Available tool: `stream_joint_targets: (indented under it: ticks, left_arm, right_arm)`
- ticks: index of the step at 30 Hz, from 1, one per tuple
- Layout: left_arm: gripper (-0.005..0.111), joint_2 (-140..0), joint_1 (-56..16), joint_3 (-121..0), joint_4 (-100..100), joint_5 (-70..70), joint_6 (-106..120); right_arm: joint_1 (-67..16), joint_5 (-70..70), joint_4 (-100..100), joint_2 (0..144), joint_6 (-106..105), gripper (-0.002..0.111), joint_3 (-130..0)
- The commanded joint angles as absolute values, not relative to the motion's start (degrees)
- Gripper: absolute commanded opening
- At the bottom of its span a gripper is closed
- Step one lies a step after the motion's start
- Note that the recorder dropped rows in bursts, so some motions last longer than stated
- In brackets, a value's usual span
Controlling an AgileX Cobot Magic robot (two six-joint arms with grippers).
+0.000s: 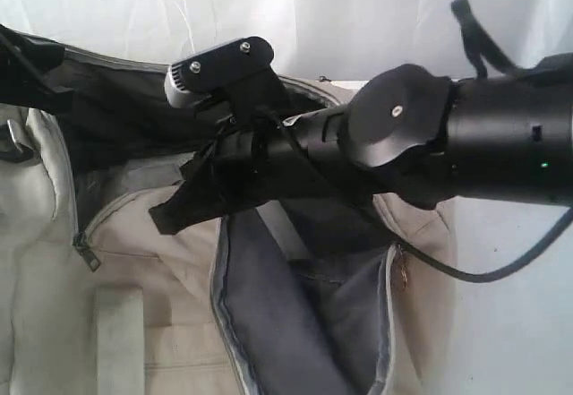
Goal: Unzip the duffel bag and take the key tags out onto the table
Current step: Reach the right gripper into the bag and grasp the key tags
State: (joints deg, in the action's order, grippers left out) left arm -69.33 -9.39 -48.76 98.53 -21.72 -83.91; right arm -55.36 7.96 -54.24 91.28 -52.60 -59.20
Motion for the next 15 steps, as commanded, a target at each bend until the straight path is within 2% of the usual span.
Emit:
stream_joint_targets:
  ticks: [1, 6, 15]
  left_arm:
    - [0.000, -67.8, -9.3, -49.7, 98.0, -21.4, -84.2]
    - [0.000, -67.8, -9.3, -49.7, 97.8, -21.4, -84.2]
    - [0.000, -67.8, -9.3, -49.7, 97.8, -21.7, -84.2]
  right_arm:
    - [-55.6, 28.8, -54.3, 86.8, -52.7, 0.000, -59.3]
    - [-60.3, 46.4, -57.9, 86.4, -55.2, 0.000, -59.3]
    - [-71.2, 47.2, -63.0, 87.2, -61.8, 0.000, -59.2]
